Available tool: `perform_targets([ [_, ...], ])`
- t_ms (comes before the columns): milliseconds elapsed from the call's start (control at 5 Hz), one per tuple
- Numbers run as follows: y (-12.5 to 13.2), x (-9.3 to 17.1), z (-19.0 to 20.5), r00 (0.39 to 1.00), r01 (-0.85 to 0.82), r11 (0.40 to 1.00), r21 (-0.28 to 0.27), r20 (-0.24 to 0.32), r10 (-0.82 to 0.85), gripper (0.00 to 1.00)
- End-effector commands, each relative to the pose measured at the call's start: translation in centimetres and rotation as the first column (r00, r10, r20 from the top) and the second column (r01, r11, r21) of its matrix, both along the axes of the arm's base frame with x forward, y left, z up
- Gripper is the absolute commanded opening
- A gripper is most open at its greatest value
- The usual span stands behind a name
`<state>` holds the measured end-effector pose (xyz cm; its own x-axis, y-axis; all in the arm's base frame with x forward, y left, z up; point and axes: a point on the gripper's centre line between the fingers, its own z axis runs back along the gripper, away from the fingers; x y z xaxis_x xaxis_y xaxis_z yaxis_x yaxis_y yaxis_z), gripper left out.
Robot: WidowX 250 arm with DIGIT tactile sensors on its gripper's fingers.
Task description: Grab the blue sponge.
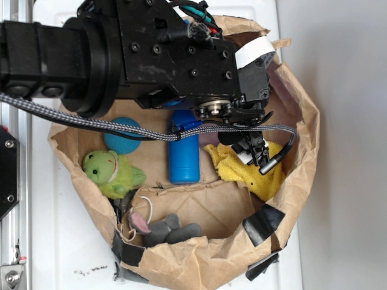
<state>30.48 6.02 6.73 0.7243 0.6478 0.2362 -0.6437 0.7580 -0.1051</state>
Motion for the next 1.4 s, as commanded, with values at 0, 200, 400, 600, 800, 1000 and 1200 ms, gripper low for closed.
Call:
perform_targets([
  [0, 0.6, 0.8, 2.0, 1.0, -0.018, 1.0, -0.01, 0.022, 0.019, 1.0],
  [200, 0.7, 1.3, 1.9, 0.999, -0.034, 0.999, -0.015, 0.023, 0.034, 1.0],
  [400, 0.3, 1.5, 2.0, 0.997, -0.07, 0.997, -0.023, 0.026, 0.071, 1.0],
  [600, -0.1, 2.1, 1.9, 0.994, -0.106, 0.994, -0.041, 0.023, 0.107, 1.0],
  [800, -0.2, 2.9, 1.2, 0.991, -0.128, 0.991, -0.029, 0.028, 0.129, 1.0],
  [1000, 0.4, 3.7, 0.5, 0.988, -0.153, 0.988, -0.004, 0.029, 0.153, 1.0],
  [1200, 0.8, 4.0, 0.2, 0.985, -0.171, 0.985, 0.011, 0.034, 0.17, 1.0],
])
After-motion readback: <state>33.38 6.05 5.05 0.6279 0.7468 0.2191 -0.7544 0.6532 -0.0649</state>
